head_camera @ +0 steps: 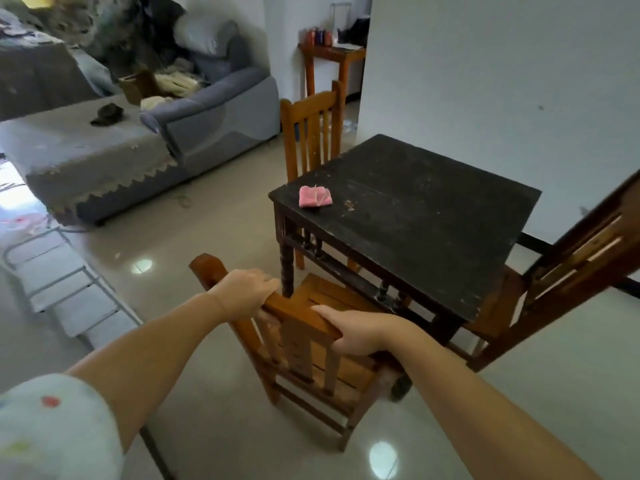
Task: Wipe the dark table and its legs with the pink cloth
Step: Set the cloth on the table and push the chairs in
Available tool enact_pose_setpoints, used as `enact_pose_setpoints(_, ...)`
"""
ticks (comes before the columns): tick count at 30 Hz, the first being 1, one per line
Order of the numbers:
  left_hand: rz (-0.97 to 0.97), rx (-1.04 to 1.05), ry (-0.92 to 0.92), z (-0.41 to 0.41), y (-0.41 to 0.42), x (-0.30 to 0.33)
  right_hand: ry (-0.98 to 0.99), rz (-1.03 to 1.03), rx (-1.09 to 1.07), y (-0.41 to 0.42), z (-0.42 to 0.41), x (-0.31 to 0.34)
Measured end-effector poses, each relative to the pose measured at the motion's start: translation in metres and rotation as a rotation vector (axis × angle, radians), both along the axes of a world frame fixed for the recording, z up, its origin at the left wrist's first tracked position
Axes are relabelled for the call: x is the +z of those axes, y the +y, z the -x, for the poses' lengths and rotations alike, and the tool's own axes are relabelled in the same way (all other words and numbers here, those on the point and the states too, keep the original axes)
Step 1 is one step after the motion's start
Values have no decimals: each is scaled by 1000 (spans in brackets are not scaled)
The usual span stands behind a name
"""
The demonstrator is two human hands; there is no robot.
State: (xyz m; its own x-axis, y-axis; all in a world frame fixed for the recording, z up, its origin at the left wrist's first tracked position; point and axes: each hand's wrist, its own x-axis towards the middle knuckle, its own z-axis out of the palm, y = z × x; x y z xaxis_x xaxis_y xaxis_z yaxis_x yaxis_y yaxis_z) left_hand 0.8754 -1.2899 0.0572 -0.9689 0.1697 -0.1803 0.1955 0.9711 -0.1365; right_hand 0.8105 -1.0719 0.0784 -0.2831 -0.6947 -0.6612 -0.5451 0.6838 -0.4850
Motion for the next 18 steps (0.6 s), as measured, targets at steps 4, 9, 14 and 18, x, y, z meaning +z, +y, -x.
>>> enact_pose_setpoints(4,-17,-24,12,29,-9,1,-15,14,-59,-9,21,-2)
enact_pose_setpoints(9,-23,-105,40,65,-28,-4,-23,6,-130,-23,43,-3)
enact_pose_setpoints(14,-65,-230,25,109,-52,-6,-16,-21,-261,-42,67,-2)
enact_pose_setpoints(18,-54,-333,9,145,-60,-5,-53,-42,-382,-50,84,-2)
